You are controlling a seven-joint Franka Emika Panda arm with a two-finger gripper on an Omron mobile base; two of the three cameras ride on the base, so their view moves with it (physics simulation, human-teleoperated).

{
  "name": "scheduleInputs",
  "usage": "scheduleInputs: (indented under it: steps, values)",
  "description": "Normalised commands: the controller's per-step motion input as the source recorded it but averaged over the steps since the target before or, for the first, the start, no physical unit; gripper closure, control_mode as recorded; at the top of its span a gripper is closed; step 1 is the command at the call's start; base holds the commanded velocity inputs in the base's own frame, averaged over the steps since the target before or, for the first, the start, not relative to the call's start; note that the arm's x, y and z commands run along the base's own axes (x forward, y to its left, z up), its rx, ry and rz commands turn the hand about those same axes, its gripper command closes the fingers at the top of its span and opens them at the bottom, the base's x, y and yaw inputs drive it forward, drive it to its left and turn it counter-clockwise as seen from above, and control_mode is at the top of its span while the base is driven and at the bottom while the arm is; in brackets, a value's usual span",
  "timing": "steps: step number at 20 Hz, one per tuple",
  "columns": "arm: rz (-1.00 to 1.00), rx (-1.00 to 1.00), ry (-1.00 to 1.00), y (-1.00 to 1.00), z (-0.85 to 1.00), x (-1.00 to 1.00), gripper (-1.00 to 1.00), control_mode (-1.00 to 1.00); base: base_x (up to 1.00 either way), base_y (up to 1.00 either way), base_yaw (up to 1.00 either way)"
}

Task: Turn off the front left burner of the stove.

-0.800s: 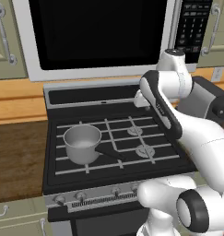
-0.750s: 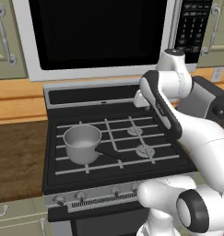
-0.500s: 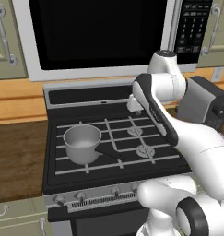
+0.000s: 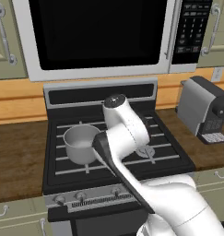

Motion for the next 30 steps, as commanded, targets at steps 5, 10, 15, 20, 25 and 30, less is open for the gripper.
scheduleInputs:
  steps: [5,10,15,20,25,30]
  values:
    - [0.00,-0.26,0.00,1.00,-1.00,-0.32,-1.00,-1.00,0.00,0.00,0.00]
    - [0.00,-0.32,0.00,1.00,-1.00,0.00,-1.00,-1.00,0.00,0.00,0.00]
    - [0.00,-0.40,0.00,1.00,-1.00,0.23,-1.00,-1.00,0.00,0.00,0.00]
    - [0.14,-0.39,-0.11,1.00,-0.75,0.28,-1.00,-1.00,0.00,0.00,0.00]
    - [0.09,-0.47,-0.59,1.00,-0.21,0.24,-1.00,-1.00,0.00,0.00,0.00]
    - [0.00,-0.10,-0.50,1.00,-0.21,0.43,-1.00,-1.00,0.00,0.00,0.00]
